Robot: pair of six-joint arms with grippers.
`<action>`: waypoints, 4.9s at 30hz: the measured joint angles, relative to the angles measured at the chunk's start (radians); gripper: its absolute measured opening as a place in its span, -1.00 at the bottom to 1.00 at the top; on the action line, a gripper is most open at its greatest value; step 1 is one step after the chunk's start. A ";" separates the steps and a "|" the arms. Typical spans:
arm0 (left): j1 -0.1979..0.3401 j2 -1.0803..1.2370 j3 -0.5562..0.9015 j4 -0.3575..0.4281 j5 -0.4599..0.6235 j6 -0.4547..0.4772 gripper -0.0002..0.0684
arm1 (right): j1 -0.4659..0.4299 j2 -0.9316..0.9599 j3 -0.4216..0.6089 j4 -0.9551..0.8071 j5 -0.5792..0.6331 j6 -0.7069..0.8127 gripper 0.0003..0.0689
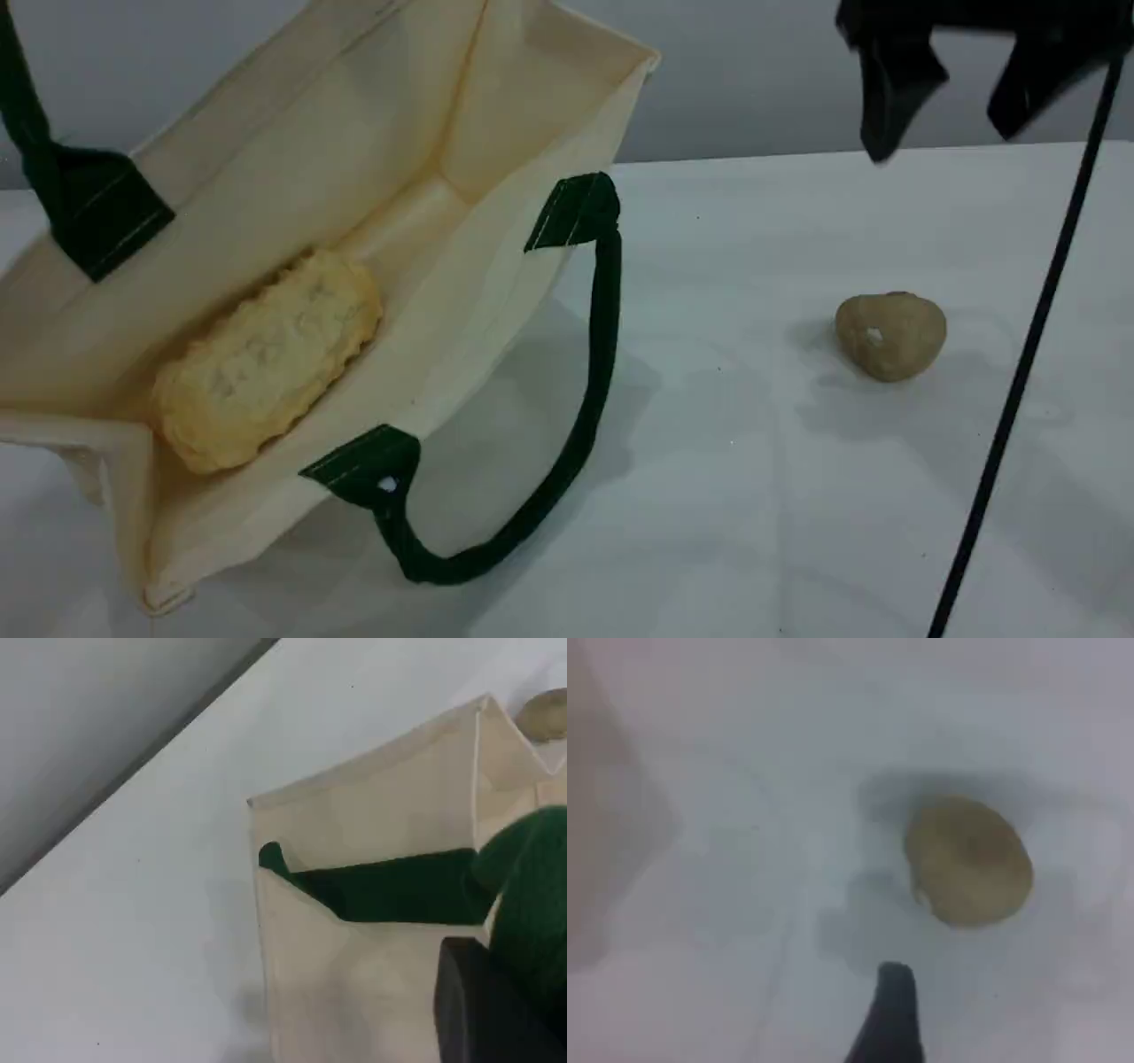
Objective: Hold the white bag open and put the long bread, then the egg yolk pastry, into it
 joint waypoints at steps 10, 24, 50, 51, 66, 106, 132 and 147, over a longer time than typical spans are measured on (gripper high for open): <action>0.000 0.000 0.000 -0.001 0.000 0.000 -0.76 | 0.000 0.188 -0.038 0.026 -0.089 -0.006 0.70; 0.000 0.000 0.000 -0.001 0.000 -0.001 -0.76 | 0.000 0.354 -0.101 -0.053 -0.102 -0.002 0.70; 0.000 0.000 0.000 -0.001 0.000 -0.001 -0.76 | 0.000 0.416 -0.101 -0.244 -0.101 0.008 -0.23; 0.000 0.000 0.000 -0.001 0.000 -0.001 -0.76 | 0.000 0.416 -0.101 -0.244 -0.099 -0.006 -0.23; 0.000 0.000 0.000 -0.001 0.000 -0.001 -0.76 | 0.000 0.233 -0.100 -0.276 0.055 0.078 -0.24; 0.000 0.000 0.000 0.000 0.000 0.004 -0.76 | 0.390 -0.397 0.368 0.393 -0.419 0.041 -0.27; 0.000 0.000 0.000 -0.002 0.000 0.003 -0.76 | 0.560 0.161 0.022 0.390 -0.635 -0.094 -0.25; 0.000 0.000 0.000 -0.004 0.000 0.003 -0.76 | 0.556 0.189 -0.163 0.318 -0.371 -0.117 0.80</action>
